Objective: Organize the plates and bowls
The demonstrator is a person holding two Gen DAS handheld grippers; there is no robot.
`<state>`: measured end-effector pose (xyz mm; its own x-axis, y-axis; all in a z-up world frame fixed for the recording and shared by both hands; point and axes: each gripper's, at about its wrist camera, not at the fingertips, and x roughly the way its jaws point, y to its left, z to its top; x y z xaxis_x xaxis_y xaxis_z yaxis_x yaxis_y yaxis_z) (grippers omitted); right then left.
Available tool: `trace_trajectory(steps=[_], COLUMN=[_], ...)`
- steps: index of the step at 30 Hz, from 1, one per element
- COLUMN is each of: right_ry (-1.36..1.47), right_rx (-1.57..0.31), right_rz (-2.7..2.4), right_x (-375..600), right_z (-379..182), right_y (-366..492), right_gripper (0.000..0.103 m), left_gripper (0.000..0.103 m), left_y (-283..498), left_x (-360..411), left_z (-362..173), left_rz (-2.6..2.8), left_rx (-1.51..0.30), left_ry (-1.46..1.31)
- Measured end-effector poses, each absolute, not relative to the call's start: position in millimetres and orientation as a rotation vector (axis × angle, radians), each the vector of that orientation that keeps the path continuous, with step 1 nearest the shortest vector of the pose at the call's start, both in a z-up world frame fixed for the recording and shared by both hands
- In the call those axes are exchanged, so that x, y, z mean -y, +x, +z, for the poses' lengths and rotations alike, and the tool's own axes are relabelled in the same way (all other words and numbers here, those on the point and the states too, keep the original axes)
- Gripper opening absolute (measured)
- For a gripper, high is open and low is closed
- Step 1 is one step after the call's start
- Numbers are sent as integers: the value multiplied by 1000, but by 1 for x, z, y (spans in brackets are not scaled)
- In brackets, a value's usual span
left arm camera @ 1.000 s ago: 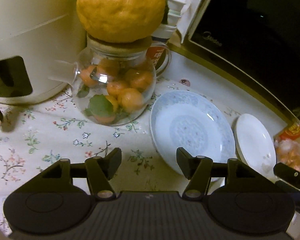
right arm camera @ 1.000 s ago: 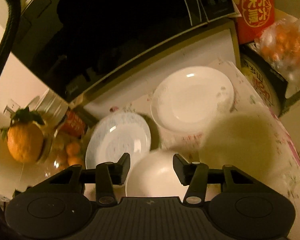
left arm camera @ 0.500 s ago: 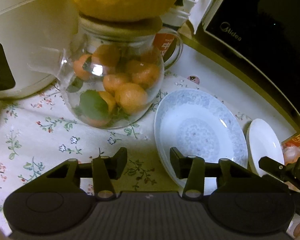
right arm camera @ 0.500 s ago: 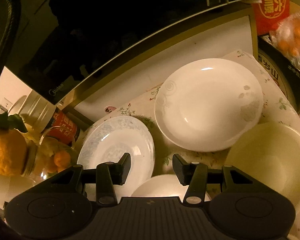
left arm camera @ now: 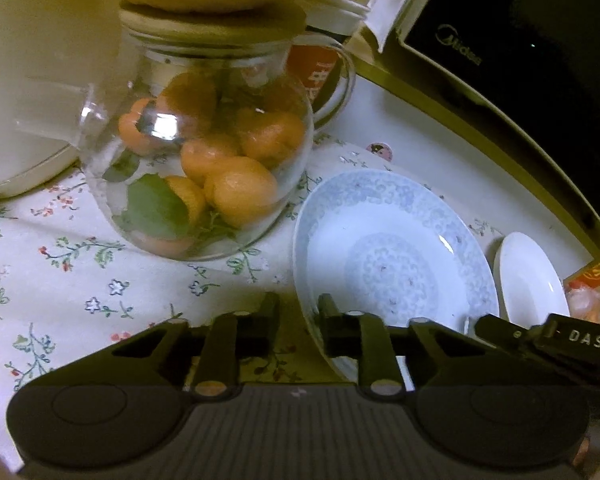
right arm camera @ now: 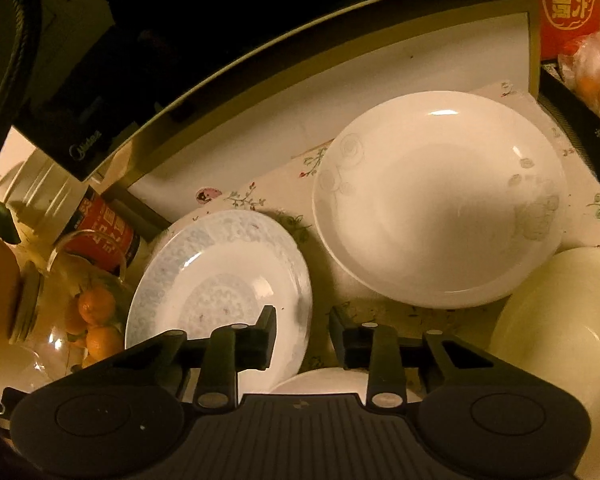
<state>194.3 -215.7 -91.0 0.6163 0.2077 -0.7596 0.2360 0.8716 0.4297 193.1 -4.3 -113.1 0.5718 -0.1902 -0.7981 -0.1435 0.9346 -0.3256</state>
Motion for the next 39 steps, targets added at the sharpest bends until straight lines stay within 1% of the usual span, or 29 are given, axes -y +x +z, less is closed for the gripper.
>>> trace_trajectory(steps=[2, 5, 7, 12, 20, 39], right_ry=[524, 500, 485, 479, 549, 567], right_rx=[-919, -923, -923, -923, -912, -829], right_rz=[-8, -4, -13, -27, 8, 39], right_x=[213, 208, 204, 205, 213, 218], right_z=[-91, -94, -95, -95, -88, -52], right_y=[195, 196, 198, 197, 193, 159], right_gripper=[24, 23, 21, 8, 8, 9], left_gripper=[11, 11, 10, 9, 9, 9], left_y=[193, 193, 192, 194, 190, 156], left_x=[6, 9, 7, -5, -9, -17], left_z=[-115, -114, -115, -113, -103, -56], left_rz=[-46, -44, -49, -68, -82, -116], left_rx=[-966, -959, -961, -970, -974, -909], left_ry=[-378, -368, -381, -435, -456, -441])
